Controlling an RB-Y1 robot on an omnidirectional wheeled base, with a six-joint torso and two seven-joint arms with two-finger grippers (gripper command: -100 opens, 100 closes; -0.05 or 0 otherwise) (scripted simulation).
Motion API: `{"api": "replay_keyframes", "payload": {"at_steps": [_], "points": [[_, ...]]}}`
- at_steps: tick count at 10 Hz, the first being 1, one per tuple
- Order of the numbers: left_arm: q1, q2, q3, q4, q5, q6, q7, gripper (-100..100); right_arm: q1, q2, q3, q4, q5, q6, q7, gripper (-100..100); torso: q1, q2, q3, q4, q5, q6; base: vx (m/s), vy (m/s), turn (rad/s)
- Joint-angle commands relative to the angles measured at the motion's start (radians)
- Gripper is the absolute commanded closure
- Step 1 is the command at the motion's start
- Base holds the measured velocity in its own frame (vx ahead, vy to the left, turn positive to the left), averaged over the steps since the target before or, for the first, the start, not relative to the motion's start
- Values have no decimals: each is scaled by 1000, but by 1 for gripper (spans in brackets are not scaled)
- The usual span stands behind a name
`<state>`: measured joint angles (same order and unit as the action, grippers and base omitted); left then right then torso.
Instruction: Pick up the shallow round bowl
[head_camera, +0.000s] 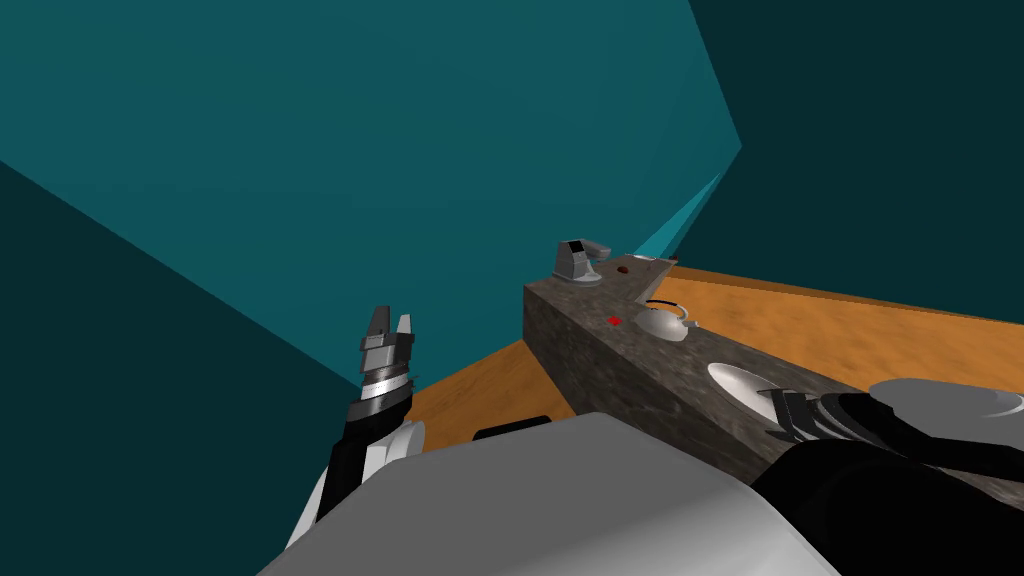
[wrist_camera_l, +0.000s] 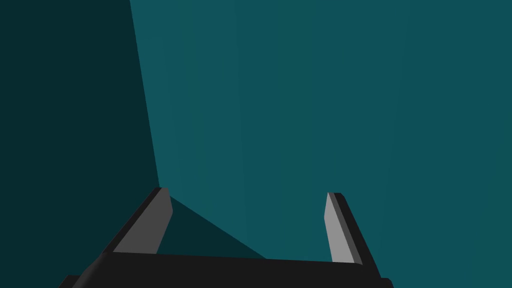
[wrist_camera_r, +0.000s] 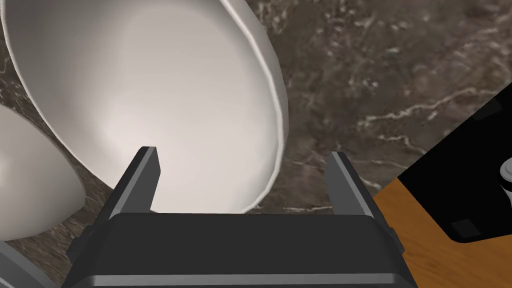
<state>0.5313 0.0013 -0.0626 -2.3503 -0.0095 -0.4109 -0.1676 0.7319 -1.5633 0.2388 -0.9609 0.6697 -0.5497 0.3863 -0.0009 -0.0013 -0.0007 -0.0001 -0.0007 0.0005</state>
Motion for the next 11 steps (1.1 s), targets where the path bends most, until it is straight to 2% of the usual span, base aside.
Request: {"api": "replay_keyframes", "payload": {"at_steps": [1,2,3,7,8,9,10,11], "points": [[0,0,0,0,0,0,0,0,-4,31,8,2,5,23,10,-100,0,0,0,0,0,0,18,-45,107],[0,0,0,0,0,0,0,0,-15,22,12,9,9,9,4,-100,-1,0,0,0,0,0,7,-23,25],[0,0,0,0,0,0,0,0,-17,24,14,10,10,12,5,100,0,1,1,0,0,0,0,0,0],[0,0,0,0,0,0,0,0,-17,25,14,10,9,10,4,100,2,2,1,0,1,0,0,1,-3],[0,0,0,0,0,0,0,0,-17,25,14,9,9,10,4,0,3,2,1,0,2,0,0,0,0],[0,0,0,0,0,0,0,0,4,-5,-2,-3,-2,1,-1,100,3,2,1,1,2,0,-10,27,-81],[0,0,0,0,0,0,0,0,-6,10,5,4,3,5,3,100,5,3,2,1,3,0,-7,17,-28],[0,0,0,0,0,0,0,0,-4,8,3,3,2,3,2,0,5,3,2,1,3,0,0,0,0]]}}
